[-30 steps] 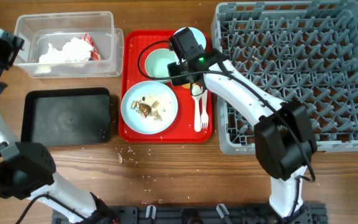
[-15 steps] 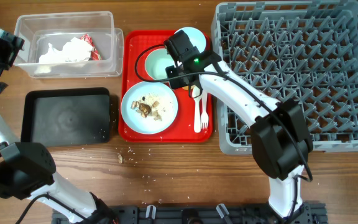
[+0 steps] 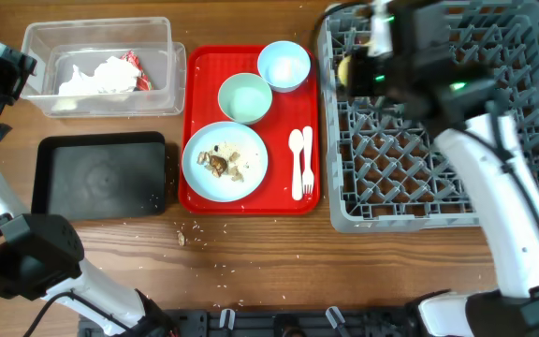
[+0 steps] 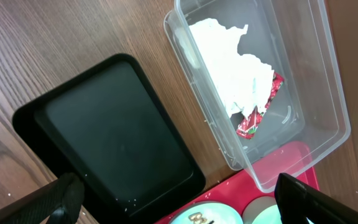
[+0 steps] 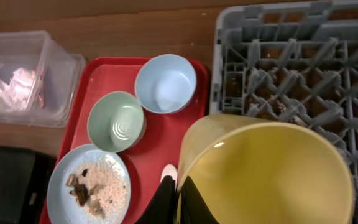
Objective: Sort waste into correct bins and load items into the dishwasher rack
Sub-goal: 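Carry the yellow cup into the dish rack and release it, then reach the right gripper to the mint green bowl and grasp it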
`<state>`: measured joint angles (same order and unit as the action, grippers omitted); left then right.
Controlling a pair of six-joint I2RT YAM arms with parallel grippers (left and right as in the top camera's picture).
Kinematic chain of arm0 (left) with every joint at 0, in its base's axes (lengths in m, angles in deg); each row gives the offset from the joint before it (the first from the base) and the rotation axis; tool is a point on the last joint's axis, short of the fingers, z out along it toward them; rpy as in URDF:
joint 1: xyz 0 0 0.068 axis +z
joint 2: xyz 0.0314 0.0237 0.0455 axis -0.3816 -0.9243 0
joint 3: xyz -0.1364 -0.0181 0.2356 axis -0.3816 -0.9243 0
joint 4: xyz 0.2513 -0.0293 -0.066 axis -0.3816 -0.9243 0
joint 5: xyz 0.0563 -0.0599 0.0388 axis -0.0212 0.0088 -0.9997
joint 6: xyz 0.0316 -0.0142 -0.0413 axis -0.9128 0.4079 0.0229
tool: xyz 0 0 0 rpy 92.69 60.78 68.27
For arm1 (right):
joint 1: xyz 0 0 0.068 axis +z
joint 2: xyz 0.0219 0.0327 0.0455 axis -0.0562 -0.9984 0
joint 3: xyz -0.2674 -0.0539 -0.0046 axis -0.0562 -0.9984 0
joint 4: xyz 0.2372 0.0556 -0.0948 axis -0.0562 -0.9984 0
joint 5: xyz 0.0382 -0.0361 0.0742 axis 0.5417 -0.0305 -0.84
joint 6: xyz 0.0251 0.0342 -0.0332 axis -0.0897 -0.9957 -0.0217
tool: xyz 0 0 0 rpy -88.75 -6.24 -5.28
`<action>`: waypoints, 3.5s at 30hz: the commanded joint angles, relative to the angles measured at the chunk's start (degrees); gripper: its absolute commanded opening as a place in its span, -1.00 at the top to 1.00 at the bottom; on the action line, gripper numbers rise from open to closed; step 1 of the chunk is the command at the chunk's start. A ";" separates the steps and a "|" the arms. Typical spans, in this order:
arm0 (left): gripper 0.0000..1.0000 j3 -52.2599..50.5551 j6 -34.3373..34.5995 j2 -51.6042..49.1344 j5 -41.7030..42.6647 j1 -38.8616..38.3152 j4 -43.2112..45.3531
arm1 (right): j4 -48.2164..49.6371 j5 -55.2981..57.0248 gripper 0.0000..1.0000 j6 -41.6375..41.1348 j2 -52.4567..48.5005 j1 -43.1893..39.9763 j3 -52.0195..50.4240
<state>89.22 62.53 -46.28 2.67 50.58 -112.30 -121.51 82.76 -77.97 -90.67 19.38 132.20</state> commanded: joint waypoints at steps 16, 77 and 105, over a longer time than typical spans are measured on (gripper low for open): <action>-1.00 0.24 0.13 0.15 -0.57 0.00 0.00 | -6.56 -69.55 0.91 17.14 -24.09 -33.48 0.52; -1.00 0.24 0.11 0.15 -0.57 0.00 0.00 | -8.35 -17.94 0.91 -0.39 -3.30 -23.34 -3.82; -1.00 0.24 0.13 0.15 -0.57 0.00 0.00 | 42.25 16.96 -0.10 3.04 -31.93 27.82 -1.55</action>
<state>89.22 62.55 -46.28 2.67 50.58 -112.28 -81.08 97.36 -75.28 -120.18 48.37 129.68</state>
